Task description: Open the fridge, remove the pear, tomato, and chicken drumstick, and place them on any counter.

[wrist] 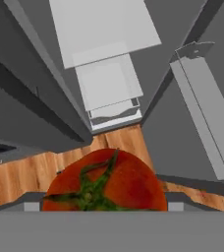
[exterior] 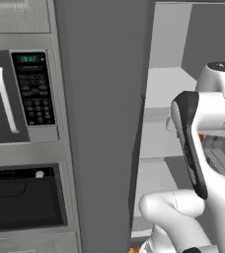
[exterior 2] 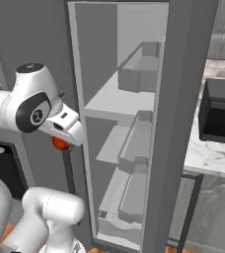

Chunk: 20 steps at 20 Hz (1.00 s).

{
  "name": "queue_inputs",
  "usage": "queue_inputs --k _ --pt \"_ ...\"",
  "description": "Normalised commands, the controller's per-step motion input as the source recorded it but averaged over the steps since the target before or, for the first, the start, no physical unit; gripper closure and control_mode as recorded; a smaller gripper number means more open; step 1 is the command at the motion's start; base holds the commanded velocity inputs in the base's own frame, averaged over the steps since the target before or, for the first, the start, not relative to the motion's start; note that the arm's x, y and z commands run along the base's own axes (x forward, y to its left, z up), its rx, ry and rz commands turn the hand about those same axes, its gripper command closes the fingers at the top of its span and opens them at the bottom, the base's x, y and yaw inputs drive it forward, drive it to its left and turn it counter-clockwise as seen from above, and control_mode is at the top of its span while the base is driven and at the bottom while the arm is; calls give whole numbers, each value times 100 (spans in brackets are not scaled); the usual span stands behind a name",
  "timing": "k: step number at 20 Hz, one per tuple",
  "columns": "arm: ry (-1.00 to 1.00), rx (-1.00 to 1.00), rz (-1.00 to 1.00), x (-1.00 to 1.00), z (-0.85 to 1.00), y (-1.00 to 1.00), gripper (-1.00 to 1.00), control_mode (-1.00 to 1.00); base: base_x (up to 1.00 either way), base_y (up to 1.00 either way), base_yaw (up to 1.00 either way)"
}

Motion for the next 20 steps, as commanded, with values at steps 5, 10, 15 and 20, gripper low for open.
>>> queue_inputs --k 5,10,15,20 --pt "0 0 0 0 0 0 100 100 -100 44 -12" --pt "0 0 0 0 0 0 100 100 -92 8 -63" --pt "0 0 0 0 0 0 100 100 -59 -29 -71" --pt "0 0 0 0 0 0 100 100 -19 -79 -65"
